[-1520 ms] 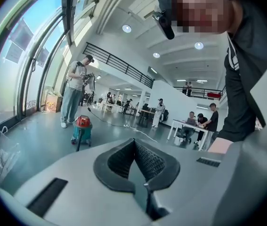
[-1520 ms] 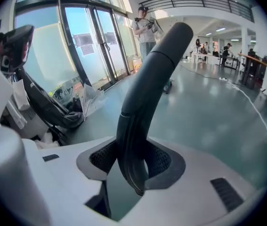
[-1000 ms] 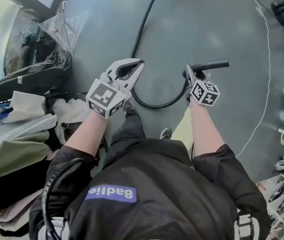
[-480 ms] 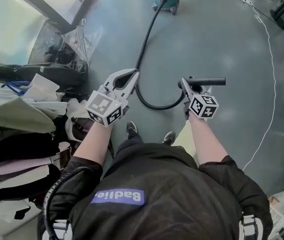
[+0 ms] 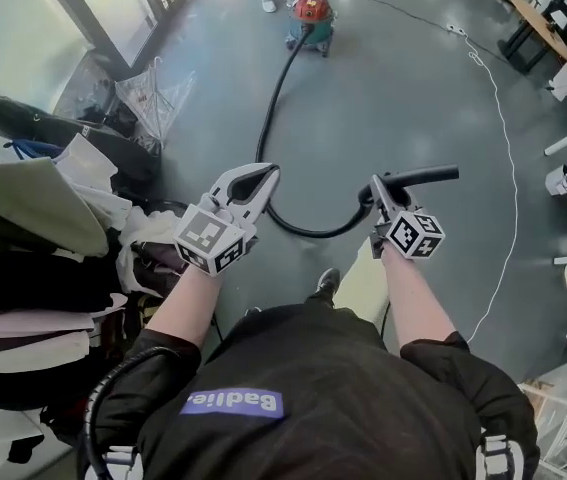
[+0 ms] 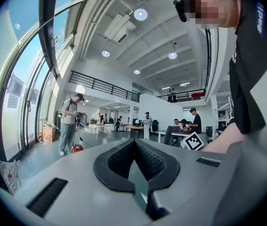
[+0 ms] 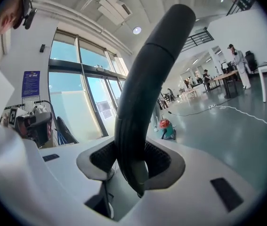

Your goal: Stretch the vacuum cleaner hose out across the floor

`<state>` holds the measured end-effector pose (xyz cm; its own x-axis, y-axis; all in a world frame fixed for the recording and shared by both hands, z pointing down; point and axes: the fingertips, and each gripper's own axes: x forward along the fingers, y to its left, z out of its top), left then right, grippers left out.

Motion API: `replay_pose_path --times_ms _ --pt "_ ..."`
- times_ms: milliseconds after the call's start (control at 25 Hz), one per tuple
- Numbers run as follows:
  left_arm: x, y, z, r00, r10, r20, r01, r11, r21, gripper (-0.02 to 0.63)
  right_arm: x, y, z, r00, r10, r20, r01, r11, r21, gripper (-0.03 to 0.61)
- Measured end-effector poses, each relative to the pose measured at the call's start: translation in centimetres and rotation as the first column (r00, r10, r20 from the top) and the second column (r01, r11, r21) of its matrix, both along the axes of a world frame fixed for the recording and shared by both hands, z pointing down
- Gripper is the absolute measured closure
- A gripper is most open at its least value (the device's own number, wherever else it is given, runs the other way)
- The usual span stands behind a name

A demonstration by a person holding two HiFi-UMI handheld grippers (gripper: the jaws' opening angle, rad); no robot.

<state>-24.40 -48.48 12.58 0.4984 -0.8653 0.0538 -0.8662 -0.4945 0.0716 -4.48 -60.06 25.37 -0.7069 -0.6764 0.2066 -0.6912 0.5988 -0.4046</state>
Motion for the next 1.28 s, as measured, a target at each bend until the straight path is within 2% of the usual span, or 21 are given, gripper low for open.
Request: replay_pose_path --times_ms 160,320,480,640,840,1000,1120,1280 --pt "-3.6 8.3 0.9 1.000 0.010 -0.020 -0.010 1.000 0.013 0.604 -1.6 6.1 -2.6 0.998 0.052 0.030 -0.053 0.998 0.022 0.410" --pt "-5.5 14.9 2.5 0.998 -0.022 -0.056 0.021 1.000 -0.023 0.604 -2.7 12.2 -3.9 0.999 0.022 0.036 -0.022 1.000 0.000 0.410" --pt "-4.0 20.4 1.5 0.998 -0.045 -0.040 0.045 0.999 -0.010 0.606 -1.8 16.7 -5.6 0.996 -0.033 0.083 0.034 0.999 -0.005 0.411" --pt "-2.0 25.8 0.9 0.992 -0.119 -0.039 0.119 0.993 0.007 0.604 -0.7 20.0 -6.0 0.987 -0.092 0.135 0.091 0.996 0.012 0.411" --pt "3.9 30.9 2.0 0.980 -0.197 0.000 0.197 0.979 -0.042 0.604 3.8 23.7 -5.4 0.964 -0.151 0.220 0.149 0.989 0.023 0.411" --pt "8.8 35.9 2.2 0.975 -0.223 0.003 0.222 0.972 -0.078 0.604 7.3 29.1 -2.0 0.959 -0.169 0.229 0.185 0.982 -0.048 0.411" --pt "8.7 39.9 2.6 0.971 -0.240 0.012 0.241 0.968 -0.065 0.604 8.2 32.7 0.1 0.955 -0.176 0.238 0.199 0.977 -0.073 0.411" --pt "5.4 42.9 3.3 0.954 -0.299 0.015 0.299 0.952 -0.068 0.606 8.1 36.3 0.9 0.956 -0.190 0.226 0.214 0.973 -0.087 0.411"
